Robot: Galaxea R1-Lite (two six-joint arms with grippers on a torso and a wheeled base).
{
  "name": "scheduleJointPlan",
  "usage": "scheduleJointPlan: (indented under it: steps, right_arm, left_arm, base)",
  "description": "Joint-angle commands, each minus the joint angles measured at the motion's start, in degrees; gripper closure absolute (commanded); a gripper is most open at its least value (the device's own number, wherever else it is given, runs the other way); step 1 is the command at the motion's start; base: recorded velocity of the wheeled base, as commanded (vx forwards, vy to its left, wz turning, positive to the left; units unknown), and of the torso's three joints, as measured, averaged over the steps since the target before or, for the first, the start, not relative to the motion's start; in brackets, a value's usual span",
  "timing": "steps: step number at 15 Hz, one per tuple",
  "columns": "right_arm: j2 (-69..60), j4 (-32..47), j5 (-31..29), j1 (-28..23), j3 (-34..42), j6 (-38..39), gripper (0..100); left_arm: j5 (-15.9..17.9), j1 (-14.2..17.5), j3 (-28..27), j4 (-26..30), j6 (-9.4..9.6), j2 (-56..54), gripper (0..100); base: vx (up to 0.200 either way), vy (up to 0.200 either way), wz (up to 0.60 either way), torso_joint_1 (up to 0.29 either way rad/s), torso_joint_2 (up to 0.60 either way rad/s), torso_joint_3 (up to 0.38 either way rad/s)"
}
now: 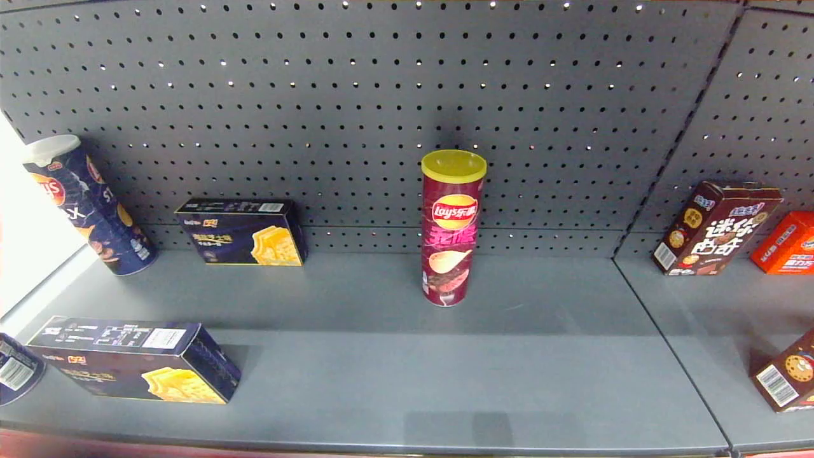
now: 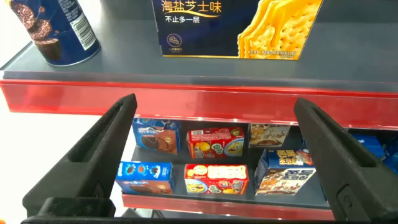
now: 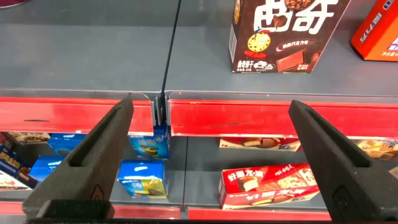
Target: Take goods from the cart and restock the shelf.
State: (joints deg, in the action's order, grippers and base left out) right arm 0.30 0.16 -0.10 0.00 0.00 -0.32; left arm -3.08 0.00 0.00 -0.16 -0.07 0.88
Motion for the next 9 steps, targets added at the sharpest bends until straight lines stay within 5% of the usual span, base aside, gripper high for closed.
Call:
scheduleJointPlan:
  steps: [1, 7, 9]
  right_arm:
    - [0.0, 0.0, 0.0, 0.0, 0.0, 0.0, 0]
    - [0.0, 0.0, -0.1, 0.0, 0.0, 0.0, 0]
    - [0.0, 0.0, -0.3, 0.0, -0.1, 0.1, 0]
  left_arm:
    - [-0.1, 0.0, 0.0, 0.0, -0.01, 0.0, 0]
    - [-0.1, 0.0, 0.0, 0.0, -0.1, 0.0, 0]
    - [-0.1, 0.0, 0.0, 0.0, -0.1, 0.0, 0]
  base:
    - [0.0, 0.0, 0.0, 0.0, 0.0, 0.0]
    - [0.0, 0.0, 0.0, 0.0, 0.0, 0.0]
    - [0.0, 0.0, 0.6, 0.002, 0.0, 0.0]
